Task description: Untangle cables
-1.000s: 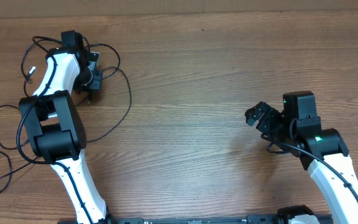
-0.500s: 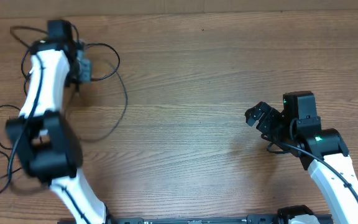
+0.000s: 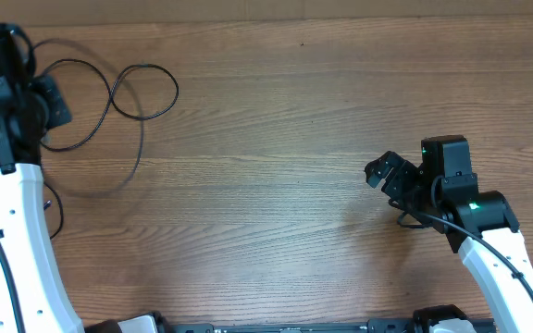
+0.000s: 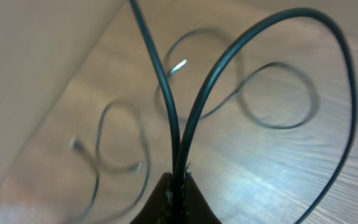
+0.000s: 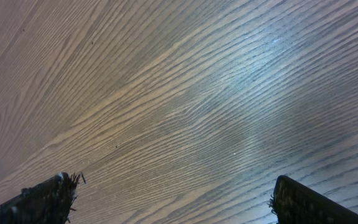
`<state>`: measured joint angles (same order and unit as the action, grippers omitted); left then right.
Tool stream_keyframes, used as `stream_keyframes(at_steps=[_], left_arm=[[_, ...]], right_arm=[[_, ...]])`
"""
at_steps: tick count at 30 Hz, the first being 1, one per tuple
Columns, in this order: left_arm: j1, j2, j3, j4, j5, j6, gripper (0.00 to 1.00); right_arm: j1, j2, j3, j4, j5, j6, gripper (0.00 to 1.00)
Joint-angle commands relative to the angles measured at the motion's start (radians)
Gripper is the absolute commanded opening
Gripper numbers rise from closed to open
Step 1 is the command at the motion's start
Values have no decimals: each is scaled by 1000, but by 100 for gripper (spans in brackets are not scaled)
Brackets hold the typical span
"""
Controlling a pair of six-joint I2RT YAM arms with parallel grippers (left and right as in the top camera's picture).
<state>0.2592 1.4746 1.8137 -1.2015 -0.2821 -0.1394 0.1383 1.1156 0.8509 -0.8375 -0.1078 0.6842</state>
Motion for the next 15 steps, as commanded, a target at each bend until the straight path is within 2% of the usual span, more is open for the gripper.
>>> stream_keyframes(at_steps=[1, 7, 15], left_arm=[[47, 24, 5, -45, -87, -228, 4], [68, 37, 5, -10, -179, -261, 4], [54, 42, 5, 9, -170, -287, 4]], right_arm=[[3, -3, 20, 5, -6, -5, 100], [3, -3, 20, 5, -6, -5, 100], [3, -3, 20, 5, -6, -5, 100]])
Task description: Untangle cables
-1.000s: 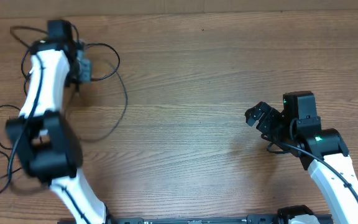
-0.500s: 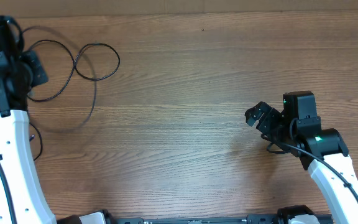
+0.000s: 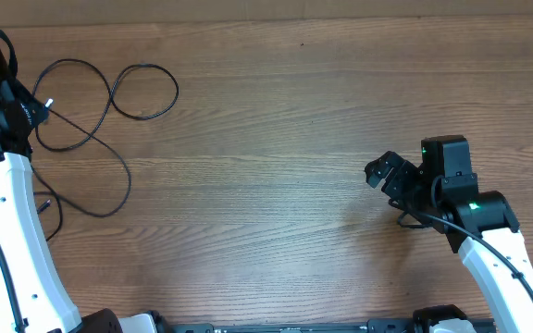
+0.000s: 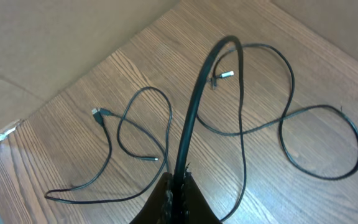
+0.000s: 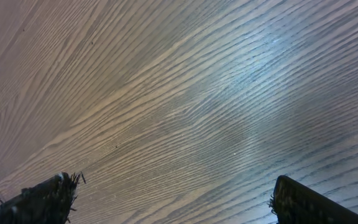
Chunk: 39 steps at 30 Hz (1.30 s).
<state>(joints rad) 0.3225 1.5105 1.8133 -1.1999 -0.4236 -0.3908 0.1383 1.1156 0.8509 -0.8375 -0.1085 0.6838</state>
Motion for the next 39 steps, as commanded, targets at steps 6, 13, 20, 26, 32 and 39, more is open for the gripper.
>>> stream_keyframes(at_steps=[6, 13, 20, 26, 32, 39], left_arm=[[-9, 6, -11, -24, 115, -49, 4], [-10, 6, -167, -30, 357, -264, 4], [-10, 6, -499, 18, 502, -845, 7], [-18, 6, -740, 215, 666, -936, 4], [-114, 6, -916, 464, 694, -753, 63], [-193, 6, -888, 592, 630, -280, 99]], right_arm=[[3, -3, 20, 5, -5, -5, 100], [3, -3, 20, 5, -5, -5, 100], [3, -3, 20, 5, -5, -5, 100], [3, -3, 20, 5, -5, -5, 100], [3, -3, 20, 5, -5, -5, 100], [3, -3, 20, 5, -5, -5, 100]])
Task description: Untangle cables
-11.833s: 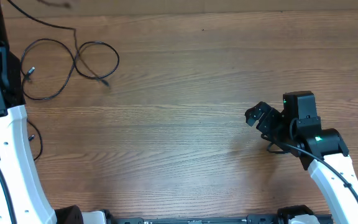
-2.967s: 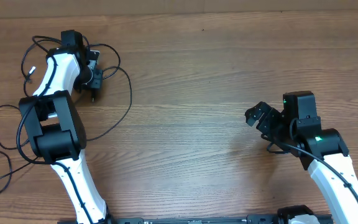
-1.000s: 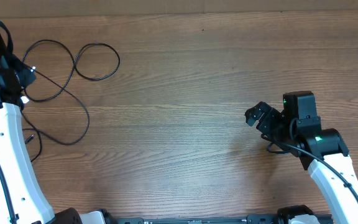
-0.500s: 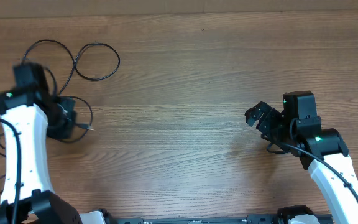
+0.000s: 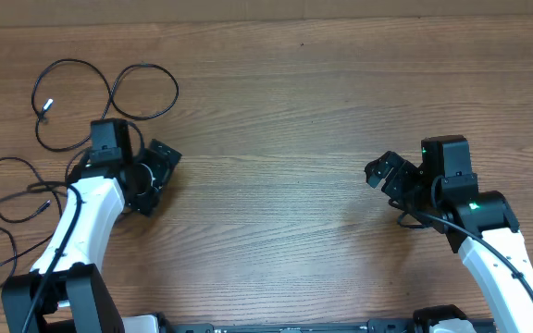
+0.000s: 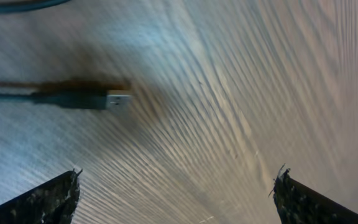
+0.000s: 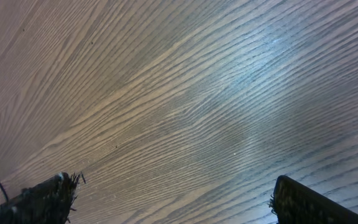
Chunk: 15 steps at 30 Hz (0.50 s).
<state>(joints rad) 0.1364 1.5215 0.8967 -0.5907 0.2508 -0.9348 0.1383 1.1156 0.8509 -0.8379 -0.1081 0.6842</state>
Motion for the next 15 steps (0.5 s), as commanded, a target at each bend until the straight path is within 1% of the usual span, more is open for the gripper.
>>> stream_keyframes(at_steps=[1, 5, 8, 11, 15], left_arm=[[-3, -5, 44, -41, -83, 270, 100], [22, -5, 139, -176, -284, 262, 100], [41, -5, 213, -257, -397, 216, 100], [68, -5, 257, -277, -469, 149, 99], [130, -5, 265, -268, -509, -15, 100]], right_arm=[[3, -3, 20, 5, -6, -5, 100], [3, -3, 20, 5, -6, -5, 100], [3, -3, 20, 5, -6, -5, 100], [3, -3, 20, 5, -6, -5, 100], [3, -3, 20, 5, -6, -5, 100]])
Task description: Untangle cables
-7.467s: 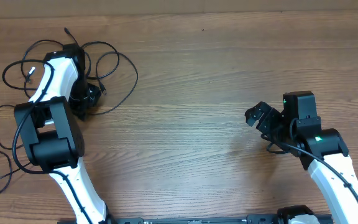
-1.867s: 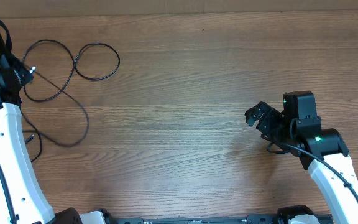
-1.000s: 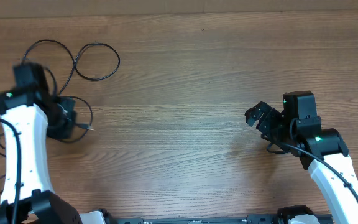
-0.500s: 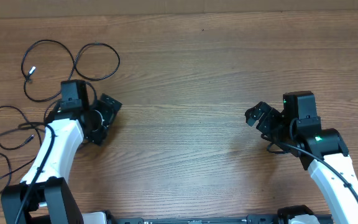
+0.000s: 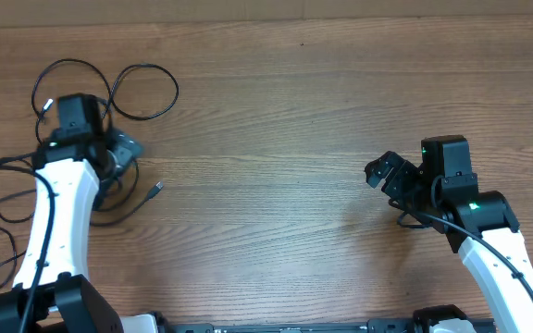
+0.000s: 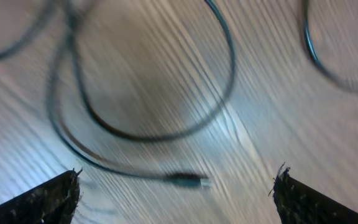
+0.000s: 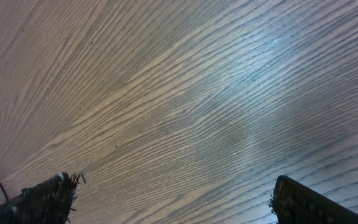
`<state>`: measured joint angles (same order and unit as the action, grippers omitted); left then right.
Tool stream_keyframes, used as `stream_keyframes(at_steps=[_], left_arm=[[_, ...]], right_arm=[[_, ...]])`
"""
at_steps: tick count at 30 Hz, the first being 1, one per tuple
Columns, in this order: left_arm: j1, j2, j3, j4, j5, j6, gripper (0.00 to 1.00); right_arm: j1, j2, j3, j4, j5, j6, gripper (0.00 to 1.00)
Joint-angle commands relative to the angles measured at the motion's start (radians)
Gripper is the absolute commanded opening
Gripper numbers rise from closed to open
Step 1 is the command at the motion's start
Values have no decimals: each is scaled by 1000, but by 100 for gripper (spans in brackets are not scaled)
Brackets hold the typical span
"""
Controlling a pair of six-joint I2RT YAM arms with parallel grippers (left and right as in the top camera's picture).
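Black cables lie at the table's left. One looped cable (image 5: 142, 91) with a white-tipped end is at the back left. A second cable curves under my left arm and ends in a metal plug (image 5: 155, 190); its plug (image 6: 190, 181) shows blurred in the left wrist view. More cable trails at the far left edge. My left gripper (image 5: 118, 155) is open over the second cable's curve, with nothing between its fingers (image 6: 48, 199). My right gripper (image 5: 380, 172) is open over bare wood, far from the cables.
A wooden table (image 5: 294, 111) runs to a pale edge at the back. A short arc of cable shows at the left edge of the right wrist view.
My left gripper, still open, has moved back and to the left, nearer the looped cable. The plug end now lies uncovered to the right of the arm. The right arm has not moved.
My left gripper was shut on a black cable, raised at the far left, and still held it half a second later. Then it stood open low over the table beside a plug, the cable spread at the left. Now it sits open further back.
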<state>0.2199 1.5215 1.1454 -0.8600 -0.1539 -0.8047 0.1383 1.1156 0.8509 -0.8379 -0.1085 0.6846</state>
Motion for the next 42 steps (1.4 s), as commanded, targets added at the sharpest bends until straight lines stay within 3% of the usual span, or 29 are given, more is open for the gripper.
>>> stream_keyframes(at_steps=[1, 10, 21, 25, 38, 42], left_arm=[[66, -5, 16, 8, -104, -180, 99], [204, -5, 15, 66, -145, -198, 100], [389, 10, 15, 219, -144, -252, 77], [446, 121, 22, 282, -137, -251, 75], [476, 499, 410, 24, -119, -230, 77], [476, 554, 455, -2, -128, -236, 73]], right_arm=[[3, -3, 20, 5, -5, -5, 100], [3, -3, 20, 5, -5, -5, 100], [3, -3, 20, 5, -5, -5, 100], [3, -3, 20, 5, -5, -5, 100], [3, -3, 20, 5, -5, -5, 100], [3, -3, 20, 5, -5, -5, 100]])
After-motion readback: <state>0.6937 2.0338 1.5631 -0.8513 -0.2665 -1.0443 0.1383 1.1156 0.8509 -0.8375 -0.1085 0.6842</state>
